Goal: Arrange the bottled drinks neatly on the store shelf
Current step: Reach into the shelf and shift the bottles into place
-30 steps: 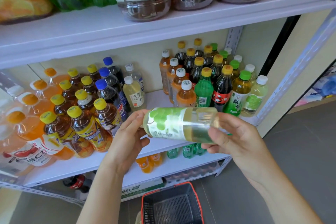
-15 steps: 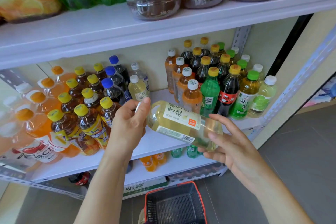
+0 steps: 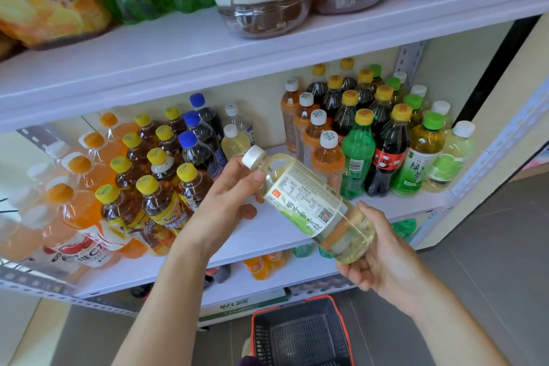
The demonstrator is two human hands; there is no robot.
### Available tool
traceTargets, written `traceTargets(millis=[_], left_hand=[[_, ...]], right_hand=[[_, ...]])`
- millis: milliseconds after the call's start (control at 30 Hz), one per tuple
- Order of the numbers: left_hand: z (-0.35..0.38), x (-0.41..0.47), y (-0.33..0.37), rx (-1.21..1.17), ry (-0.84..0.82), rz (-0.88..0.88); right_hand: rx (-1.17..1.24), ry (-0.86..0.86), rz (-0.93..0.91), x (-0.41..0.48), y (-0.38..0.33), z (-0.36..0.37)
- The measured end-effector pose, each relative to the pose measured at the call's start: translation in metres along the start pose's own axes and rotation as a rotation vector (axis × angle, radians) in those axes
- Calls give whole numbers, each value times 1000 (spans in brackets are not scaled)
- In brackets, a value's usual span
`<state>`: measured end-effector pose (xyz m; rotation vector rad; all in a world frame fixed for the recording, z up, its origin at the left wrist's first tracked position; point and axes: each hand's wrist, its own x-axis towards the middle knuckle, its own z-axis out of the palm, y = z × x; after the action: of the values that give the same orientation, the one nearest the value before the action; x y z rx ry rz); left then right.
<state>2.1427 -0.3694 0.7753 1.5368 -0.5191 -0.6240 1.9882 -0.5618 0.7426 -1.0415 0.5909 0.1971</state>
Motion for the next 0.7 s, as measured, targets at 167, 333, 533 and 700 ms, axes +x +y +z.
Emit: traceTargets(millis=[167, 333, 533, 700], left_hand=[[-9, 15, 0, -96, -158, -11], [-17, 32, 9, 143, 86, 24], [-13, 66, 28, 765, 255, 321], [-9, 115, 29, 1143, 207, 239]], right_hand=[[51, -54, 105, 9, 1, 7], [119, -90, 160, 20, 10, 8], [-200, 151, -69, 38, 7, 11], [-700, 487, -596, 47, -16, 8]])
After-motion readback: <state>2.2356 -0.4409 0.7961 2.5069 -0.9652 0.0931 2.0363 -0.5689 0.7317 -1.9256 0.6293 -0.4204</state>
